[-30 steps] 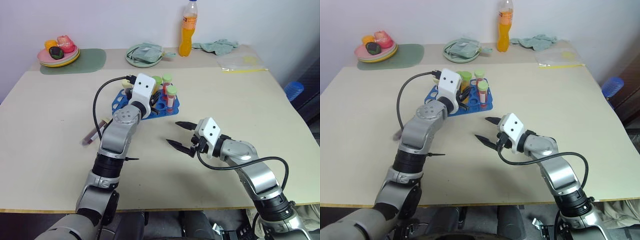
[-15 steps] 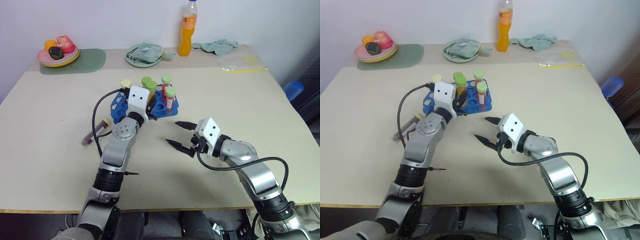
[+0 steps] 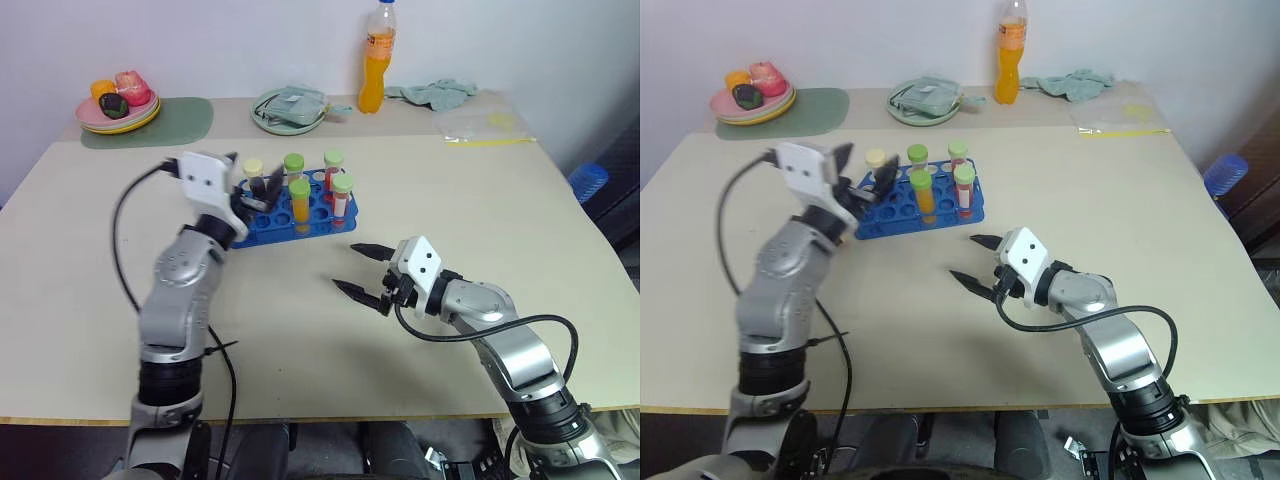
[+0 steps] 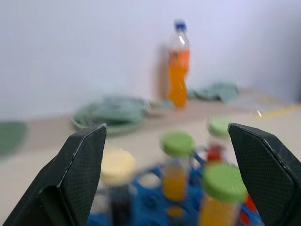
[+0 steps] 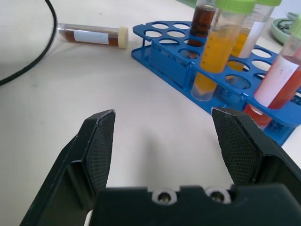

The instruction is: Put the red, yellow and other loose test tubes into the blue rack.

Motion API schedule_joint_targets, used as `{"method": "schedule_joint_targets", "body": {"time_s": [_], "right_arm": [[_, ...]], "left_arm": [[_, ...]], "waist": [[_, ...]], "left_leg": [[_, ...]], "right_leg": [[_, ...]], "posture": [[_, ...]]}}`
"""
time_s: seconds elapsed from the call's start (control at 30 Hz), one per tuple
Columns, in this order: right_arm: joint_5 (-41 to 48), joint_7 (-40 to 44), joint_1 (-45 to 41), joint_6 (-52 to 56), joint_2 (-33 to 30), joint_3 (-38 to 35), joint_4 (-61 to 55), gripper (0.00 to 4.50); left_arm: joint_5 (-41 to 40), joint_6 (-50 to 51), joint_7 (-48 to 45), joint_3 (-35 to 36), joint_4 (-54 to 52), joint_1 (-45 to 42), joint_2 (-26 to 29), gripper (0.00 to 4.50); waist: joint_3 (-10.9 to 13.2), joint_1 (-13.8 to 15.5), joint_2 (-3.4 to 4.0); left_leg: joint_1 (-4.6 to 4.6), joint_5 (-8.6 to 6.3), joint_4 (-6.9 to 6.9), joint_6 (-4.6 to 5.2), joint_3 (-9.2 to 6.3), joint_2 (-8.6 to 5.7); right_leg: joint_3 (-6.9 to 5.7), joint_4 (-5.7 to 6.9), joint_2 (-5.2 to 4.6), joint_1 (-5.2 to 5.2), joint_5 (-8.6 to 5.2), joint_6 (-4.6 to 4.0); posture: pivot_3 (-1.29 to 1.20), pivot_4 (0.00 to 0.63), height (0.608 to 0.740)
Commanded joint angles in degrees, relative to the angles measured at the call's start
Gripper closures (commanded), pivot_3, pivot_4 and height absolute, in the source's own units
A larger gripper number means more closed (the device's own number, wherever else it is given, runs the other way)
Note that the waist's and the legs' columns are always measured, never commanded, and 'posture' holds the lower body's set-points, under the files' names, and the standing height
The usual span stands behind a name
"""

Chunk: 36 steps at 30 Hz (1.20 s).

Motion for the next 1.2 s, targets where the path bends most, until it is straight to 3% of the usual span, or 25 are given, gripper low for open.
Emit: {"method": "schedule_joint_targets", "body": {"time_s": [0.03, 0.17, 0.3, 0.43, 0.63, 0.73, 0.93, 1.07, 1.13, 1.2], "right_arm": [[0.7, 0.7, -0.9, -0.4, -0.3, -0.9, -1.0, 0.9], [0.6, 2.2, -1.8, -1.1, -0.6, -0.6, 0.3, 0.9], [1.1, 4.1, -2.8, -0.9, -0.9, -0.3, 0.7, 0.9], [1.0, 5.7, -3.8, -1.2, -1.5, -0.6, 1.2, 0.9], [1.9, 7.4, -1.8, 0.6, -3.4, -0.6, -1.3, 0.9], [2.8, 8.5, 0.2, 2.2, -4.9, -0.5, -3.9, 0.9], [2.4, 7.1, 1.5, 2.6, -4.8, -0.6, -5.2, 0.9], [2.3, 6.4, 1.7, 2.5, -4.8, -0.8, -5.3, 0.9], [2.3, 6.3, 1.7, 2.3, -4.9, -0.9, -5.1, 0.9], [2.2, 6.1, 1.7, 2.1, -4.8, -1.0, -4.8, 0.9]], "left_arm": [[-3.6, 14.5, -0.8, 6.0, -0.9, -3.3, 9.6, 0.13], [-6.9, 42.8, -5.0, 2.7, 3.9, -8.2, 25.5, 0.13], [-12.5, 55.6, -12.7, -2.7, 9.3, -12.7, 33.1, 0.13], [-9.5, 53.9, -16.5, -17.3, 16.4, -18.2, 38.3, 0.13], [-4.0, 46.9, -21.1, -30.5, 25.6, -23.4, 38.7, 0.13], [-2.9, 44.7, -23.9, -33.1, 28.2, -24.6, 37.8, 0.92], [0.5, 41.8, -25.7, -35.2, 31.5, -25.1, 37.2, 3.74], [2.5, 41.0, -25.4, -32.6, 31.4, -23.9, 40.2, 3.8], [3.3, 37.3, -21.6, -25.6, 31.2, -22.1, 40.2, 3.8], [5.3, 25.1, -14.1, -16.4, 27.6, -18.1, 38.0, 3.8]], "waist": [[0.0, -0.3, 0.0], [0.0, -0.4, -0.01], [0.0, -0.3, -0.03], [0.0, -0.3, -0.03], [0.0, -0.3, -0.03], [0.0, -0.2, -0.03], [0.0, -0.3, -0.03], [0.0, -0.5, -0.03], [0.0, -0.9, -0.03], [0.0, -1.1, -0.03]], "left_leg": [[0.01, -0.08, -0.01, 0.13, 0.0, 0.01], [0.06, -0.09, -0.02, 0.17, 0.0, -0.01], [0.11, -0.1, -0.04, 0.18, -0.02, -0.01], [0.11, -0.07, -0.03, 0.13, -0.03, 0.0], [0.1, -0.06, -0.08, 0.1, 0.02, 0.01], [0.07, -0.06, -0.09, 0.11, 0.02, 0.01], [0.05, -0.07, -0.06, 0.13, 0.02, 0.01], [0.05, -0.07, -0.06, 0.13, 0.01, 0.02], [0.05, -0.07, -0.08, 0.13, 0.0, 0.02], [0.04, -0.07, -0.08, 0.12, -0.06, 0.03]], "right_leg": [[0.01, 0.05, 0.02, -0.02, 0.0, 0.0], [0.02, 0.1, 0.03, 0.01, -0.01, 0.0], [0.0, 0.12, 0.04, 0.05, -0.02, 0.01], [0.0, 0.15, 0.05, 0.03, -0.02, 0.0], [0.04, 0.14, 0.04, -0.02, -0.02, -0.01], [0.04, 0.14, 0.05, -0.06, -0.02, -0.01], [0.03, 0.15, 0.05, -0.06, -0.02, -0.01], [0.04, 0.16, 0.05, -0.07, -0.02, -0.01], [0.04, 0.17, 0.05, -0.08, -0.02, -0.01], [0.03, 0.19, 0.04, -0.1, -0.02, -0.01]], "posture": [[0.0, 0.15, 0.74], [0.0, 0.15, 0.74], [0.0, 0.15, 0.74], [0.0, 0.15, 0.74], [0.0, 0.15, 0.74], [0.0, 0.15, 0.74], [0.0, 0.15, 0.74], [0.0, 0.15, 0.74], [0.0, 0.15, 0.74], [0.0, 0.15, 0.74]]}}
